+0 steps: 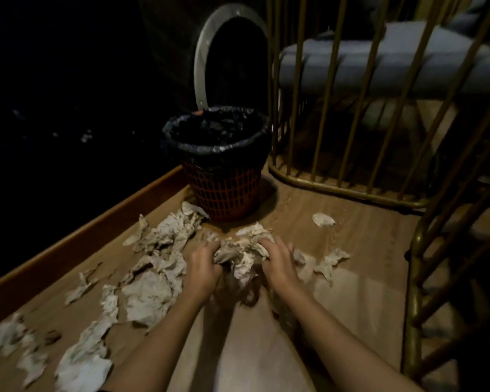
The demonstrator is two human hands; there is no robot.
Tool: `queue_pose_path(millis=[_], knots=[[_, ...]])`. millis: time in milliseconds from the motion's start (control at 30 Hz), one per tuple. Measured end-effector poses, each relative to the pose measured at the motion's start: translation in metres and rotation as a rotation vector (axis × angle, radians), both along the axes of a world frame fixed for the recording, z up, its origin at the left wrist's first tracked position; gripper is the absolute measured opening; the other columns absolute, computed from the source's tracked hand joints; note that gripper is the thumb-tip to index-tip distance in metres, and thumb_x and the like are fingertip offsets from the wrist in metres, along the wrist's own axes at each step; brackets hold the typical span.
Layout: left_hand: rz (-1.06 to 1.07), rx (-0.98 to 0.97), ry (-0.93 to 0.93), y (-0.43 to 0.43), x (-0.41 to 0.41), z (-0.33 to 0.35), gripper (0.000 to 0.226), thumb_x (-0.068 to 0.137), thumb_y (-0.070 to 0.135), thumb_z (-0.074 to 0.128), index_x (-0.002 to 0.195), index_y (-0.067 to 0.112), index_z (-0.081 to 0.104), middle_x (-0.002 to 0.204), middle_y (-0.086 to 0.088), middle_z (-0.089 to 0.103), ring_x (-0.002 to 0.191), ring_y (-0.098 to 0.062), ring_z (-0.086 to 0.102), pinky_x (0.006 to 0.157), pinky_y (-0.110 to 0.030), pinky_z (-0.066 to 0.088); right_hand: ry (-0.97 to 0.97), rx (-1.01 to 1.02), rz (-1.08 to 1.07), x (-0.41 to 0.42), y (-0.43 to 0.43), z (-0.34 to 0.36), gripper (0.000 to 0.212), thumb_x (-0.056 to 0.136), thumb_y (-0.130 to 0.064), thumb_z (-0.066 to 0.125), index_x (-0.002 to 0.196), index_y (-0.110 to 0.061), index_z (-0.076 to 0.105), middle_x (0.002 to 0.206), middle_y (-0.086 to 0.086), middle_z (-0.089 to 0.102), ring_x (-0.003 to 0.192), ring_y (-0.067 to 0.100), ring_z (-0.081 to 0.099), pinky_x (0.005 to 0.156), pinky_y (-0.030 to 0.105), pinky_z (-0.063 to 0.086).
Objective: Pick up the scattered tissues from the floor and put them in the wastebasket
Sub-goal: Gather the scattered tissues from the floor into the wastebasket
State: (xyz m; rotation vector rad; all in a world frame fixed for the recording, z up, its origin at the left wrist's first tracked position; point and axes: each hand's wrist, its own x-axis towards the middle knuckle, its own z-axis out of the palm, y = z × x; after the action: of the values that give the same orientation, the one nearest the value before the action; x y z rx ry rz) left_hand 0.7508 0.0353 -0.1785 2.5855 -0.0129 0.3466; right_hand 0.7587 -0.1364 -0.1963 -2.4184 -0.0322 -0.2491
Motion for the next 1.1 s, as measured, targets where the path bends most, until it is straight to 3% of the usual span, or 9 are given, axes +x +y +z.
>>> queue_pose_path(millis=[133,233,367,500,600,733,833,933,1100], knots=[[-0.009,0.017,-0.154,0.017,0.06,0.088,0.028,0.068,-0.007,0.057,0.092,0.007,0.063,0.086,-0.01,0.055,0.087,-0.031,0.055,0.067,-0.032,0.038,-0.213,0.014,0.024,0.061,0.019,0.077,0.041,0.082,0.001,0.052,0.112,-0.026,0.06,0.112,0.005,0.05,0.102,0.033,0.045,0.084,0.035,0.037],[0.012,0.053,-0.242,0.024,0.102,0.15,0.029,0.071,-0.005,0.056,0.096,0.008,0.063,0.094,-0.014,0.058,0.093,-0.033,0.056,0.075,-0.034,0.043,-0.316,0.021,0.064,0.112,0.033,0.139,0.036,0.085,-0.003,0.053,0.11,-0.028,0.06,0.109,0.004,0.049,0.102,0.032,0.045,0.078,0.032,0.031],[0.028,0.038,-0.321,0.026,0.161,0.219,0.013,0.071,0.001,0.055,0.081,0.009,0.061,0.089,-0.015,0.061,0.089,-0.034,0.058,0.073,-0.039,0.048,-0.419,0.079,0.125,0.177,0.056,0.218,0.041,0.083,-0.003,0.051,0.114,-0.03,0.058,0.115,0.007,0.049,0.104,0.033,0.045,0.079,0.03,0.026],[0.08,0.011,-0.327,0.028,0.214,0.263,0.036,0.074,0.006,0.054,0.108,0.016,0.06,0.112,-0.02,0.057,0.105,-0.04,0.055,0.09,-0.041,0.046,-0.424,0.165,0.175,0.227,0.073,0.271,0.038,0.087,-0.011,0.05,0.121,-0.028,0.051,0.122,0.013,0.043,0.109,0.038,0.043,0.086,0.033,0.031],[0.058,-0.079,-0.213,0.029,0.236,0.262,0.057,0.082,0.011,0.053,0.135,0.026,0.037,0.132,-0.02,0.036,0.119,-0.042,0.043,0.106,-0.045,0.038,-0.37,0.197,0.197,0.249,0.071,0.275,0.037,0.092,-0.021,0.048,0.129,-0.023,0.042,0.13,0.019,0.035,0.114,0.046,0.039,0.102,0.044,0.031],[0.025,0.069,0.074,0.035,0.246,0.22,0.063,0.088,0.025,0.053,0.142,0.029,0.021,0.147,-0.02,0.019,0.131,-0.048,0.027,0.111,-0.048,0.029,-0.17,-0.013,0.318,0.271,0.062,0.227,0.043,0.092,-0.021,0.047,0.133,-0.023,0.037,0.145,0.022,0.023,0.131,0.045,0.024,0.11,0.05,0.022],[-0.055,0.146,0.203,0.036,0.242,0.186,0.065,0.085,0.033,0.058,0.141,0.034,0.026,0.139,-0.02,0.034,0.13,-0.041,0.035,0.11,-0.044,0.034,0.092,-0.19,0.366,0.273,0.058,0.183,0.044,0.081,-0.042,0.055,0.123,-0.028,0.048,0.143,0.016,0.035,0.128,0.04,0.036,0.102,0.047,0.037],[-0.077,0.213,0.146,0.033,0.235,0.173,0.052,0.083,0.024,0.057,0.133,0.021,0.042,0.122,-0.017,0.051,0.117,-0.034,0.05,0.097,-0.038,0.042,0.083,-0.169,0.313,0.265,0.054,0.177,0.016,0.08,-0.031,0.059,0.084,-0.017,0.062,0.104,0.01,0.061,0.093,0.028,0.06,0.07,0.036,0.05],[0.031,0.183,-0.132,0.019,0.229,0.184,0.052,0.082,0.017,0.063,0.13,0.023,0.044,0.13,-0.013,0.044,0.122,-0.033,0.043,0.1,-0.043,0.044,-0.045,0.125,0.341,0.249,0.036,0.191,0.018,0.079,-0.006,0.061,0.089,-0.015,0.072,0.094,0.006,0.069,0.089,0.019,0.063,0.078,0.032,0.054]])
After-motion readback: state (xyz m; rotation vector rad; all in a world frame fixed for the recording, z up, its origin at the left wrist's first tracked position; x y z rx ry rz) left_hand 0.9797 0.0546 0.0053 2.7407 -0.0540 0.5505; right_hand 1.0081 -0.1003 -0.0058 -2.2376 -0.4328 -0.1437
